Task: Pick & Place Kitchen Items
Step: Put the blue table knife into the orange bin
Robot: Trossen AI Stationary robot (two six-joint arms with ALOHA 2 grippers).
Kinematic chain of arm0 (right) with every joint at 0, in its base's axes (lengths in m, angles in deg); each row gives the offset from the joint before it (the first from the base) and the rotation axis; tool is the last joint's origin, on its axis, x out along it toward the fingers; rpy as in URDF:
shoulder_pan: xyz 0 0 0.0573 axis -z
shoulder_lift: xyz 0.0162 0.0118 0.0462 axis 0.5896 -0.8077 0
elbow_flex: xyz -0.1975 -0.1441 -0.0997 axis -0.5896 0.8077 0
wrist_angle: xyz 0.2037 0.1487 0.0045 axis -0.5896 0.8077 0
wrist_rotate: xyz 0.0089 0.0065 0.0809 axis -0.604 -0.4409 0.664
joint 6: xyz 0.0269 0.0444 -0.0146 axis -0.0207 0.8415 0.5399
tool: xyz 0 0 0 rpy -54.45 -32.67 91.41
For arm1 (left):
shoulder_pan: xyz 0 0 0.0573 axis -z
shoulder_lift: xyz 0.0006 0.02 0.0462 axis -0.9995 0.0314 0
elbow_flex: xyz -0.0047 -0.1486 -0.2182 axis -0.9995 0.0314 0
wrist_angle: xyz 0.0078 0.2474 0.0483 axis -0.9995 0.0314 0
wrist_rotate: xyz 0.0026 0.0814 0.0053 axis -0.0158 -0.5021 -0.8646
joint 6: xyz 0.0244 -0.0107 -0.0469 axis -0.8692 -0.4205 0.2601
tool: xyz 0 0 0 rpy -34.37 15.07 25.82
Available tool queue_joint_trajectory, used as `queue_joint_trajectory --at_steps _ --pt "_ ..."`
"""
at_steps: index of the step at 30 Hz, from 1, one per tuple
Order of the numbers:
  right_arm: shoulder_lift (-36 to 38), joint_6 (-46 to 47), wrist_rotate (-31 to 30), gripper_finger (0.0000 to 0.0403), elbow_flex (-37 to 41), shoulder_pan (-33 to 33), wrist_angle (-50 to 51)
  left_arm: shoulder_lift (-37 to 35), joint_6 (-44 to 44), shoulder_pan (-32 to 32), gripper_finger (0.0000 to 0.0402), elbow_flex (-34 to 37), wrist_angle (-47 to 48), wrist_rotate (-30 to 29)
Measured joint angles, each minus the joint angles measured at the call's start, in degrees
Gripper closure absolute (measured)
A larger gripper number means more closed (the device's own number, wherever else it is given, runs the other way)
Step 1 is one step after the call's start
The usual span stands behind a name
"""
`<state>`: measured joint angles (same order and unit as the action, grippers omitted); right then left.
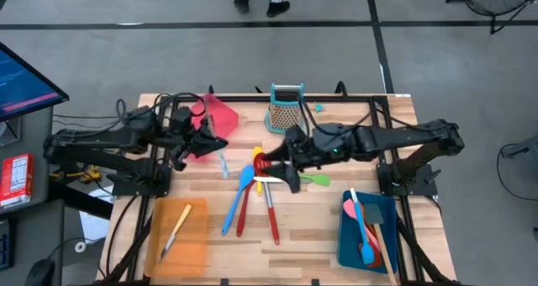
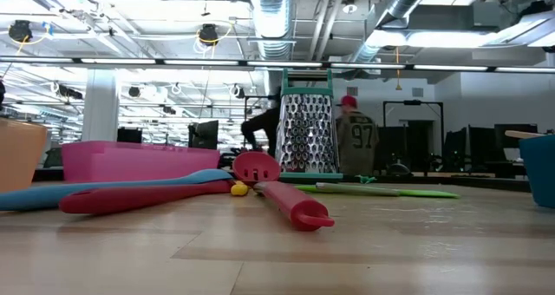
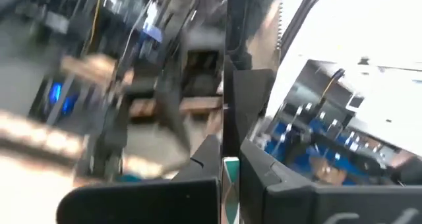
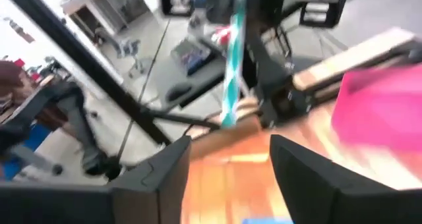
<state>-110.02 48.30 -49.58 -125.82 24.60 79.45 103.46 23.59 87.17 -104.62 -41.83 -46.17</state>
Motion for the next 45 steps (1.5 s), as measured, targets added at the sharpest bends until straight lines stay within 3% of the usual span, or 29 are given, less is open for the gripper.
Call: queue_joint_trajectory --at_steps 4,11,19,33,40,45 --pt "1.41 2.7 -1.56 0.0181 0.0 -1.85 6.22 -5.82 4.13 1.76 0.04 0.0 19.03 -0.66" --pt "1.65 7.21 -3.44 0.0192 0.02 -3.32 12.98 -11.41 17.17 7.92 0.04 0.0 49.97 -8.38" --pt "1.35 9.09 -3.48 0.0219 0.02 -3.96 20.0 -9.82 38.21 20.52 0.04 0.02 68.98 -15.63" --pt "1.35 6.11 -3.6 0.0249 0.02 -3.33 27.16 6.08 60.58 46.26 0.04 0.07 72.2 -17.44" --pt "1.35 2.49 -3.37 0.0257 0.02 -2.11 28.09 11.85 71.42 54.53 0.04 0.07 71.99 -31.41" --pt "1.35 2.1 -3.09 0.0261 0.02 -1.73 29.02 16.08 76.91 58.39 0.04 0.07 70.79 -33.17"
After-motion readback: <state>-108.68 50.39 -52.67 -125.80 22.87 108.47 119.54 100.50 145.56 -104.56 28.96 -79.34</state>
